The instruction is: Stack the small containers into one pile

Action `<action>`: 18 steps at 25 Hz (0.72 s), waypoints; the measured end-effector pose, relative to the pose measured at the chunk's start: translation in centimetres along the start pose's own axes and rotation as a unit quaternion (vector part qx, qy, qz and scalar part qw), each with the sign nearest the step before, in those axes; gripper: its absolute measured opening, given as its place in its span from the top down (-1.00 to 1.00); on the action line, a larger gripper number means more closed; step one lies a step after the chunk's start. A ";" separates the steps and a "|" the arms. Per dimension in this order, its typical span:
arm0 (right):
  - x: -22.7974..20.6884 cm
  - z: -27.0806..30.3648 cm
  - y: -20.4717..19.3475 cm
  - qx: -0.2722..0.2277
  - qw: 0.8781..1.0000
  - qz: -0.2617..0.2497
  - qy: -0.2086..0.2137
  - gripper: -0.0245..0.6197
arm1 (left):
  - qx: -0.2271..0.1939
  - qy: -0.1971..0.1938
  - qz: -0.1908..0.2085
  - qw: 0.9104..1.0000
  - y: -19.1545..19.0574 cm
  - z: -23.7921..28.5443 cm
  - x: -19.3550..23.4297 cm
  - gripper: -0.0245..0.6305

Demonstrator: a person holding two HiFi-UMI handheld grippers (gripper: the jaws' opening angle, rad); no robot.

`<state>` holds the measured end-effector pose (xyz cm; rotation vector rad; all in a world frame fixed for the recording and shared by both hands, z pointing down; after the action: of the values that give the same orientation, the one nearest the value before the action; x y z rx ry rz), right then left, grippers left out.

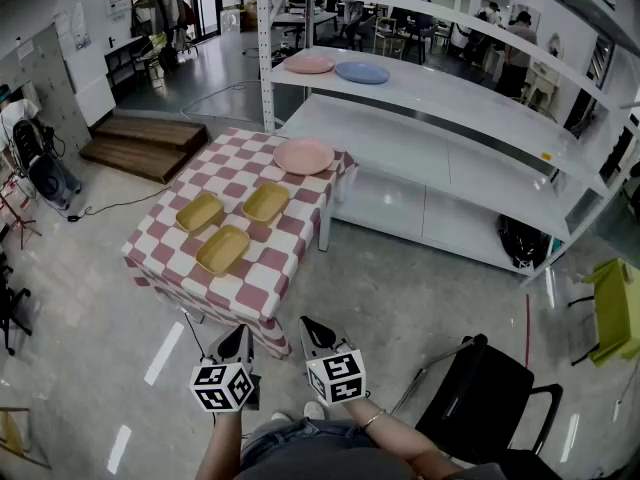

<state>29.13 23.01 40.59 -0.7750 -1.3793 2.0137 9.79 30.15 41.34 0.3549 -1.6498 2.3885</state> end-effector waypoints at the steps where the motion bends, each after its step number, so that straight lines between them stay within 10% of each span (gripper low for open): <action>1: -0.5 0.4 0.2 -0.005 1.000 0.001 -0.006 0.90 | -0.003 -0.002 0.005 1.000 0.4 0.7 0.1 0.88; 18: -2.2 3.3 0.9 -0.003 1.000 -0.001 0.011 0.90 | -0.011 0.019 0.032 0.999 1.9 3.7 0.7 0.88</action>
<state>28.04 19.08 41.08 -0.7960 -1.3751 1.9955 8.81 26.03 41.20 0.2538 -1.6929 2.4055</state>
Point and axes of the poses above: the fingertips, and each gripper's own axes: z forward along the fingers, x to its left, y out of its top, the point moved 9 cm from there along -z, backward along the fingers, and after that the axes turned 2 degrees about y, right-handed, at the moved point
